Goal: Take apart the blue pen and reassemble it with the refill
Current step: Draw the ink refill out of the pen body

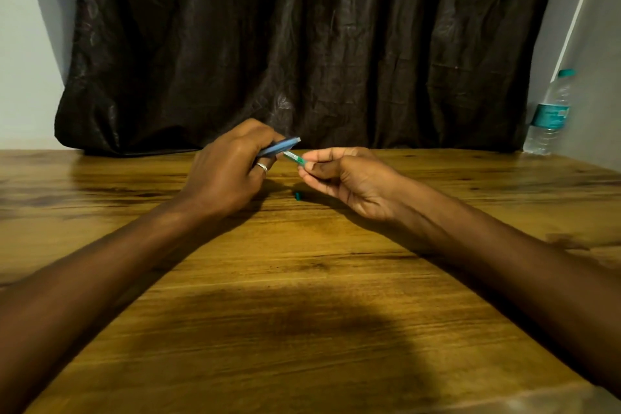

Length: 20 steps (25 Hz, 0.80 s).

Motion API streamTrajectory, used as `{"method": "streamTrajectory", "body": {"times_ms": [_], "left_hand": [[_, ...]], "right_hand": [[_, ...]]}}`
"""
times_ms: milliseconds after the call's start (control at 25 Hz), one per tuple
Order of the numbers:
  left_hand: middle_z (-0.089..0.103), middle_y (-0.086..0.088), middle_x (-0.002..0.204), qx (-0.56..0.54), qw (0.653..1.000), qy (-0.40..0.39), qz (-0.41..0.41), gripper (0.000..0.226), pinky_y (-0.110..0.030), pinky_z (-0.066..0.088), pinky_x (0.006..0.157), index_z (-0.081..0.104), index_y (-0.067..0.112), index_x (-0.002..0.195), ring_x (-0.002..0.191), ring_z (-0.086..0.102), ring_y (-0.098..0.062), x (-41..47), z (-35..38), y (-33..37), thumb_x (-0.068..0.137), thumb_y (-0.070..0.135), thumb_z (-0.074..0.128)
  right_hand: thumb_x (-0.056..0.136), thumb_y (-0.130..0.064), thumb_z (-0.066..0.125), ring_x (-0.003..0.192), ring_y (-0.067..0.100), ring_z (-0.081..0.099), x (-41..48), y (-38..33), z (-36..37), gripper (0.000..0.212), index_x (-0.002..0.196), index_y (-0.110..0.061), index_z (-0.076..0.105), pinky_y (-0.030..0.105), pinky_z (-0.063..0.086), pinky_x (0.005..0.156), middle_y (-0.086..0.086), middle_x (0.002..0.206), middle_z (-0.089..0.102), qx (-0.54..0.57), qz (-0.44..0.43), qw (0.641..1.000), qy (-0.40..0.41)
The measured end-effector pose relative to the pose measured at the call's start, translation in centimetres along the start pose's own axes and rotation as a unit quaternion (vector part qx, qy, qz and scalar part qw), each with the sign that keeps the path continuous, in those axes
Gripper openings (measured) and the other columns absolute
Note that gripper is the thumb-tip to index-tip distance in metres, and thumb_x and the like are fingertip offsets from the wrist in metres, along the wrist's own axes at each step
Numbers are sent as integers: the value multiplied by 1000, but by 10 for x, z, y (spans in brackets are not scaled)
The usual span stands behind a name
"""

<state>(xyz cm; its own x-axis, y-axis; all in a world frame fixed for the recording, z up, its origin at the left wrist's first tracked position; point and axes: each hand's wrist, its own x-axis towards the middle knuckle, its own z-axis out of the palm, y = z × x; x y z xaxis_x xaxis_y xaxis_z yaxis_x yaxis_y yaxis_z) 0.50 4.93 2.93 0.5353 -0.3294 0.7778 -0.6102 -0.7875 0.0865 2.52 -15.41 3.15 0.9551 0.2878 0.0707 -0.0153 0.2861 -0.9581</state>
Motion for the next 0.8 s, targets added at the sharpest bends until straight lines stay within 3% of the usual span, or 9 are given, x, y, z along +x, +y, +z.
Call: {"method": "streamTrajectory", "body": {"times_ms": [360,800], "left_hand": [[60,1,111,-8,999,-33,12,27,-48,53,77,65,21,120,97,59,-17,5,-5,-7,95,14,59],[62,0,109,-27,999,-17,-1,23,-51,52,78,67,19,119,97,60,-19,4,-7,-5,96,18,60]], "right_hand": [[90,13,57,78,17,75,1,0,-2,20,91,0,72,25,61,70,13,80,77,-16,0,1000,-3],[93,6,59,76,12,70,-3,-7,-4,16,98,-7,67,24,57,67,8,85,71,-110,-28,993,43]]}}
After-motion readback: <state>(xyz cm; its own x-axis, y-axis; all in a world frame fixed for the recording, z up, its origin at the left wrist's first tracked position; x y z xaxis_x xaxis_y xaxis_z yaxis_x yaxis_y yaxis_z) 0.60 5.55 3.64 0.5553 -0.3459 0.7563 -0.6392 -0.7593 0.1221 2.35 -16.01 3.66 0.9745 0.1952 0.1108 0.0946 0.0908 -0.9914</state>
